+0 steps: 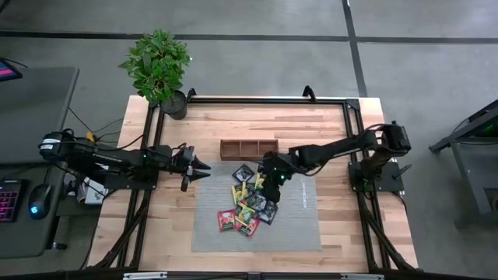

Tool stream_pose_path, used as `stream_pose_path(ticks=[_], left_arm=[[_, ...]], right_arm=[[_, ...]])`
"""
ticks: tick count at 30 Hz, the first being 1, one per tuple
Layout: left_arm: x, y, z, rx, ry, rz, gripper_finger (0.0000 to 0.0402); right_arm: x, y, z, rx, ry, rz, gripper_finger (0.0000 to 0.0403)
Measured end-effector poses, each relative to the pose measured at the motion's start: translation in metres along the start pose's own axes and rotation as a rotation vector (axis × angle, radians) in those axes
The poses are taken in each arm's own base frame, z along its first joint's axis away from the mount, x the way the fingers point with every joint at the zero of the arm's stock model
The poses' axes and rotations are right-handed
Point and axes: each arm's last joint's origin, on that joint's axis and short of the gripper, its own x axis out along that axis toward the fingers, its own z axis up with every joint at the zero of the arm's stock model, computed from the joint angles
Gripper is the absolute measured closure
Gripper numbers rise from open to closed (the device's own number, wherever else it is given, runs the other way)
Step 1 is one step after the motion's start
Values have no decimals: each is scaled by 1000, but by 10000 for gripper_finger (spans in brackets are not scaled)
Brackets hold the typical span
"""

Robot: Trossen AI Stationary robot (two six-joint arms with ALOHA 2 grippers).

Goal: Pick & Place Tea
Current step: Put the violet tea bag into the right section of the wooden organizer

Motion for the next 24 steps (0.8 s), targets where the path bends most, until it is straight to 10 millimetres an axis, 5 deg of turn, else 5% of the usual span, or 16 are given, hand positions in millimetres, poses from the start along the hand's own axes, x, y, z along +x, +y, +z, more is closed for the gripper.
stream_pose_path(ticks=[8,14,24], left_arm=[[0,0,0,1,-2,1,261],[0,0,0,3,-3,2,261],[0,0,0,3,-3,4,261]], right_arm=[[11,-16,7,-40,8,50,173],[36,-21,0,-41,56,76,171],[52,-21,-6,-58,73,79,171]])
